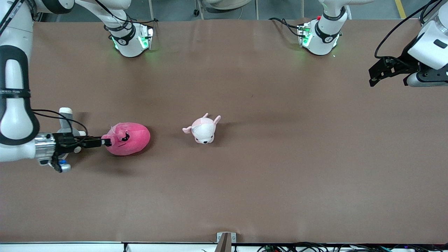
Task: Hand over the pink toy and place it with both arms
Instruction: 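Set the pink plush beside the grey cat while the left gripper withdraws, then open the right gripper and draw it back from the pink plush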
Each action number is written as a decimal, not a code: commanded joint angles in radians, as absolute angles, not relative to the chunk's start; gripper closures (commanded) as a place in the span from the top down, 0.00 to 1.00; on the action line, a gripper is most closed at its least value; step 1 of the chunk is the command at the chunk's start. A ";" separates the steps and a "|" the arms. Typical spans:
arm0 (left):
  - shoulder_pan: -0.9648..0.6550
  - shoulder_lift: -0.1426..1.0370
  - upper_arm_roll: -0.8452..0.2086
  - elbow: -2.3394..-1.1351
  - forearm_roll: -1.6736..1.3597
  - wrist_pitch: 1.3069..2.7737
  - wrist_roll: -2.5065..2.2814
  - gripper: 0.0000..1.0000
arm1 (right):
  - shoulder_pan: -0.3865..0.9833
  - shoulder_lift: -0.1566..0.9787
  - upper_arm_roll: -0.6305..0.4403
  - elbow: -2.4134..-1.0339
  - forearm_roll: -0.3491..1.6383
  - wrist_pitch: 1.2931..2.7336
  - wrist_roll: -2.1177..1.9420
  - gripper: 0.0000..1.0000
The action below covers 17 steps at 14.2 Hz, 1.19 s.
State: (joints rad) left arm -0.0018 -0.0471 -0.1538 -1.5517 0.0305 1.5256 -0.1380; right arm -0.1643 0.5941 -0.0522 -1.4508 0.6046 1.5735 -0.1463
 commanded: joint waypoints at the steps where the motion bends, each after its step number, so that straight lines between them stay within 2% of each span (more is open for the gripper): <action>1: 0.000 -0.078 -0.150 -1.566 0.012 1.514 -0.144 1.00 | -0.190 0.526 -0.043 -1.381 0.505 1.543 -0.149 1.00; 8: 0.020 -0.074 -0.146 -1.566 -0.017 1.514 -0.141 1.00 | -0.124 0.284 -0.037 -1.370 0.178 1.551 -0.087 1.00; 11: 0.021 -0.071 -0.146 -1.568 -0.015 1.514 -0.133 1.00 | -0.114 0.189 -0.034 -1.370 0.108 1.543 -0.092 1.00; 13: 0.021 -0.068 -0.146 -1.571 -0.014 1.508 -0.132 1.00 | -0.103 0.187 -0.034 -1.342 0.016 1.548 -0.101 1.00; 14: 0.021 -0.060 -0.146 -1.569 -0.014 1.509 -0.130 1.00 | -0.101 0.192 -0.034 -1.300 0.006 1.546 -0.097 1.00; 17: 0.018 -0.045 -0.149 -1.568 -0.006 1.514 -0.137 1.00 | -0.098 0.184 -0.034 -1.290 0.002 1.540 -0.048 1.00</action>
